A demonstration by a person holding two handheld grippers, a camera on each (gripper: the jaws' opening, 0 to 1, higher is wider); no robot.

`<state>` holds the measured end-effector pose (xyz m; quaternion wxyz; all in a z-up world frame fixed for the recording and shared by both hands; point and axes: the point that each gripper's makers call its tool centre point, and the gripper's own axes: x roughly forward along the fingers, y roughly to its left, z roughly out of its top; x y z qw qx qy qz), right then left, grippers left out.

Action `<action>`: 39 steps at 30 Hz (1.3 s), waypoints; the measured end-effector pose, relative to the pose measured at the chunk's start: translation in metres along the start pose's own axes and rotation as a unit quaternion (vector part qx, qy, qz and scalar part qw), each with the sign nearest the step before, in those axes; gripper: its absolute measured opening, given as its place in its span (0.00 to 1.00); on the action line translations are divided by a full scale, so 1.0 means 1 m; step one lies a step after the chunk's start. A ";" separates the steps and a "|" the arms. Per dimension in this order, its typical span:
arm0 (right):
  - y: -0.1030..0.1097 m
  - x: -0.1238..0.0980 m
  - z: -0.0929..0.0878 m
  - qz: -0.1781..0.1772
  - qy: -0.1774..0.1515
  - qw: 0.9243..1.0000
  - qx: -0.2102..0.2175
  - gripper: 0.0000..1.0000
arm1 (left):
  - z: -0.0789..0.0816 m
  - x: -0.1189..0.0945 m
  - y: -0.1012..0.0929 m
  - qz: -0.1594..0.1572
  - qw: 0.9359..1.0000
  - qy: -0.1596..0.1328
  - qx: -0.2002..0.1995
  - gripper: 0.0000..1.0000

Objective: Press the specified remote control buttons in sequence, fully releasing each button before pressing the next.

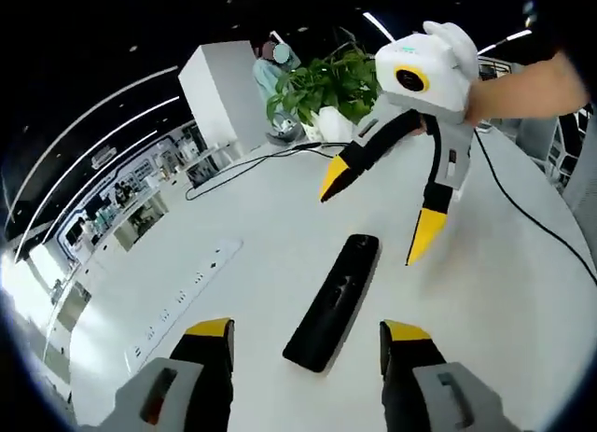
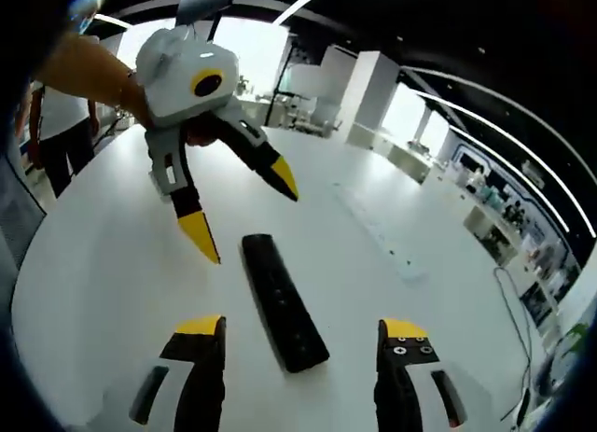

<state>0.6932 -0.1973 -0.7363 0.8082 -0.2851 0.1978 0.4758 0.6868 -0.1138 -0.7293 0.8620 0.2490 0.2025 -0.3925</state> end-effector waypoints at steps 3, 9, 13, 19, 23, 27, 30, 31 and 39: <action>0.001 -0.009 -0.004 -0.031 0.000 0.999 0.011 0.74 | 0.000 -0.008 -0.001 0.024 1.000 -0.006 -0.018 0.76; -0.001 -0.035 -0.002 -0.091 -0.026 0.994 0.056 0.73 | 0.003 -0.028 0.004 0.081 0.994 -0.027 -0.072 0.84; -0.004 -0.053 -0.002 -0.132 -0.048 0.984 0.111 0.84 | 0.014 -0.047 0.013 0.138 0.976 -0.078 -0.147 1.00; 0.000 -0.083 -0.005 -0.159 -0.069 0.966 0.190 0.94 | 0.016 -0.072 -0.005 0.166 0.966 -0.096 -0.170 1.00; 0.011 -0.103 -0.005 -0.169 -0.066 0.966 0.187 0.96 | 0.016 -0.091 -0.023 0.173 0.967 -0.095 -0.163 1.00; 0.022 -0.128 -0.007 -0.181 -0.065 0.958 0.210 0.97 | 0.015 -0.111 -0.033 0.180 0.959 -0.101 -0.196 1.00; 0.031 -0.145 -0.005 -0.189 -0.064 0.955 0.221 0.98 | 0.023 -0.134 -0.043 0.191 0.950 -0.118 -0.219 1.00; 0.035 -0.152 -0.002 -0.190 -0.069 0.955 0.219 0.98 | 0.025 -0.138 -0.046 0.190 0.951 -0.117 -0.214 1.00; 0.045 -0.195 0.016 -0.209 -0.087 0.951 0.212 0.95 | 0.052 -0.181 -0.060 0.208 0.948 -0.134 -0.202 1.00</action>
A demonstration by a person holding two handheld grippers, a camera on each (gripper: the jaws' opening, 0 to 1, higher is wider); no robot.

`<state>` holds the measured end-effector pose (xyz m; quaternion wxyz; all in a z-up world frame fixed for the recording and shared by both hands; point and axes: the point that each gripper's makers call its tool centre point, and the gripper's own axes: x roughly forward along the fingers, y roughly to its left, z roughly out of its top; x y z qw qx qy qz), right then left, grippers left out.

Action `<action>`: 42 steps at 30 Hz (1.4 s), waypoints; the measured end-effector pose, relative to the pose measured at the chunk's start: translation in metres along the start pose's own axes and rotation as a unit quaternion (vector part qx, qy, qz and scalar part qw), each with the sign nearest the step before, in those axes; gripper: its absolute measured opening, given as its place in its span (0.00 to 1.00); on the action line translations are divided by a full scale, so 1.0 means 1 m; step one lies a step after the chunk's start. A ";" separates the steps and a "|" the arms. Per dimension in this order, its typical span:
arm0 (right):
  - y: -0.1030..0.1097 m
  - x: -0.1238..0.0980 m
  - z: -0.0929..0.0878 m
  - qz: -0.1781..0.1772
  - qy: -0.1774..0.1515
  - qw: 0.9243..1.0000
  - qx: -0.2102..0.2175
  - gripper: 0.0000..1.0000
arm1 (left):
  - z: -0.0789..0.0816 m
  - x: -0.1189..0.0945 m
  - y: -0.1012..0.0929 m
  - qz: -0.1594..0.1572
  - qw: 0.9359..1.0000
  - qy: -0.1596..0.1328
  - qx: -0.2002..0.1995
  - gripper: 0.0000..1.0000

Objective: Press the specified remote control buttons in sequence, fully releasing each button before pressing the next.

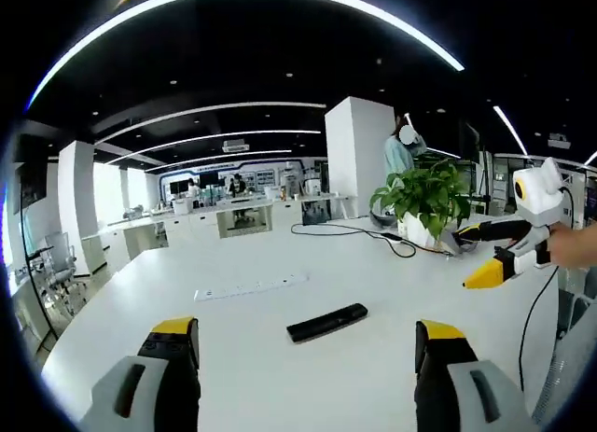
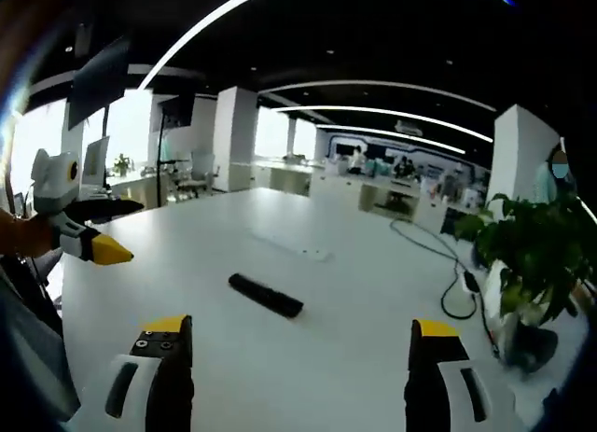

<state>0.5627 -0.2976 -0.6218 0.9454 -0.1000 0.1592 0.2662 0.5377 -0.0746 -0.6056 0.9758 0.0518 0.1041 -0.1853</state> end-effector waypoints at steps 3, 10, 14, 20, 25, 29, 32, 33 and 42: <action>0.004 -0.013 0.002 -0.009 0.001 1.000 0.001 0.93 | 0.004 -0.011 -0.007 -0.001 1.000 0.003 -0.001 1.00; 0.023 -0.039 0.004 -0.005 -0.009 1.000 0.010 0.92 | 0.005 -0.036 -0.016 0.006 1.000 0.012 -0.011 1.00; 0.031 -0.052 -0.003 -0.009 -0.001 1.000 0.015 0.90 | 0.003 -0.052 -0.023 0.012 1.000 0.018 -0.007 1.00; 0.031 -0.073 -0.018 -0.032 0.023 0.998 0.048 0.87 | 0.000 -0.077 -0.032 0.011 0.999 0.025 -0.030 1.00; 0.034 -0.089 -0.019 -0.030 0.027 0.998 0.057 0.87 | -0.005 -0.093 -0.041 0.010 0.998 0.041 -0.052 1.00; 0.041 -0.100 -0.021 -0.032 0.028 0.997 0.059 0.86 | -0.004 -0.101 -0.047 0.018 0.997 0.043 -0.065 1.00; 0.045 -0.098 -0.025 -0.030 0.024 0.998 0.059 0.83 | -0.006 -0.103 -0.053 0.024 0.997 0.034 -0.067 1.00; 0.046 -0.096 -0.033 -0.028 0.042 0.997 0.056 0.83 | -0.010 -0.103 -0.054 0.027 0.997 0.036 -0.063 1.00; 0.053 -0.092 -0.035 -0.013 0.047 0.997 0.057 0.81 | -0.019 -0.101 -0.052 0.028 0.996 0.053 -0.062 1.00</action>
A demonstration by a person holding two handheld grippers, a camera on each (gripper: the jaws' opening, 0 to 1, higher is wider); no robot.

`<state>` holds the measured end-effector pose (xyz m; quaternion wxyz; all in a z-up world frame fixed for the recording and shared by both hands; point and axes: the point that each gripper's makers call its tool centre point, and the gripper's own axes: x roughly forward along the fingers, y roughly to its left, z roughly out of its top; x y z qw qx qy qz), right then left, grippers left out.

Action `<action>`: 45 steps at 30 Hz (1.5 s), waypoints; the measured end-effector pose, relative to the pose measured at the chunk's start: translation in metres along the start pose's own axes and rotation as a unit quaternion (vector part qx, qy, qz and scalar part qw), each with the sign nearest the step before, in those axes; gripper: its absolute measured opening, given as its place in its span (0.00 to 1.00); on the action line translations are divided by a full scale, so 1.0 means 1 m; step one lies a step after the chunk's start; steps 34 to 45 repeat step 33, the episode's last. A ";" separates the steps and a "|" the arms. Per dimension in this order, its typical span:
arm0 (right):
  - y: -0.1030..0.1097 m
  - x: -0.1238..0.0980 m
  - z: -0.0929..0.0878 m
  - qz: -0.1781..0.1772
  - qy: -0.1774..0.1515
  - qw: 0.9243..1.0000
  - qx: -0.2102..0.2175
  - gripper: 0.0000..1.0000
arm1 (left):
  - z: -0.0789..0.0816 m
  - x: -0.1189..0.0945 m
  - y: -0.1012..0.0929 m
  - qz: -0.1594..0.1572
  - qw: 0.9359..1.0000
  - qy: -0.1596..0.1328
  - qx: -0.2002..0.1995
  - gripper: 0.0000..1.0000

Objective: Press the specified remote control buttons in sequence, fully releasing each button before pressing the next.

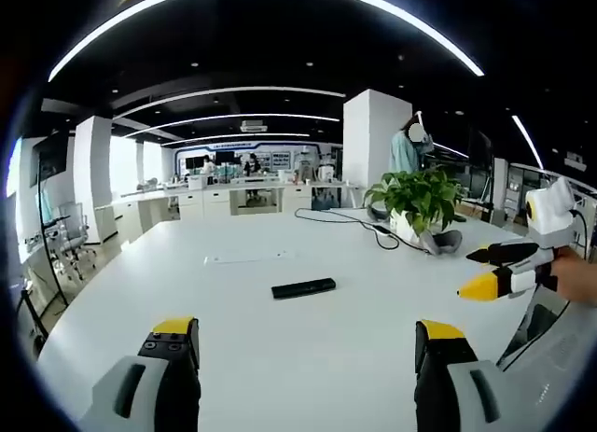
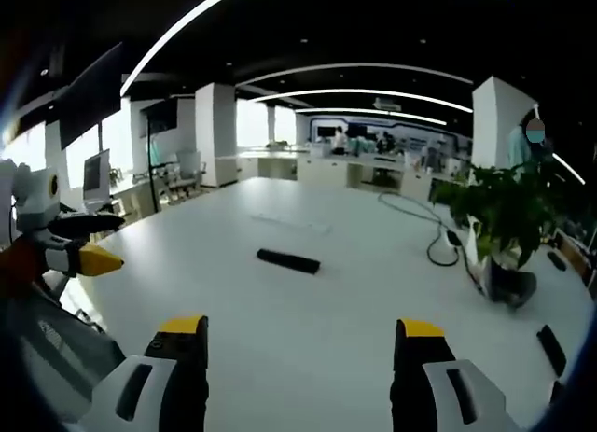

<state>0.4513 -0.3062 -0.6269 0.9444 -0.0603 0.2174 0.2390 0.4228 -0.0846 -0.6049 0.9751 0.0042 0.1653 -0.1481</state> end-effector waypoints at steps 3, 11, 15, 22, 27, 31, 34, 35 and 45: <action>0.003 0.001 -0.003 0.004 0.008 1.000 -0.007 0.81 | 0.000 -0.001 0.003 0.006 1.000 0.000 0.001 1.00; 0.009 0.002 -0.004 0.013 0.012 1.000 -0.016 0.80 | 0.003 -0.003 0.006 0.009 1.000 -0.009 -0.010 1.00; 0.010 0.002 -0.002 0.015 0.010 1.000 -0.025 0.80 | 0.003 -0.003 0.005 0.006 1.000 -0.008 -0.007 1.00; 0.012 0.002 -0.004 0.021 0.013 0.999 -0.026 0.79 | 0.005 -0.005 0.002 0.002 1.000 -0.012 -0.005 1.00; 0.013 0.003 -0.006 0.024 0.018 0.999 -0.034 0.77 | 0.005 -0.006 0.003 0.001 1.000 -0.014 -0.010 1.00; 0.014 0.003 -0.009 0.026 0.022 0.999 -0.038 0.76 | 0.006 -0.007 0.002 -0.001 1.000 -0.016 -0.012 1.00; 0.014 0.003 -0.009 0.026 0.024 0.999 -0.040 0.75 | 0.006 -0.006 0.002 -0.003 1.000 -0.016 -0.013 1.00; 0.014 0.003 -0.009 0.026 0.024 0.999 -0.040 0.75 | 0.006 -0.006 0.002 -0.003 1.000 -0.016 -0.013 1.00; 0.014 0.003 -0.009 0.026 0.024 0.999 -0.040 0.75 | 0.006 -0.006 0.002 -0.003 1.000 -0.016 -0.013 1.00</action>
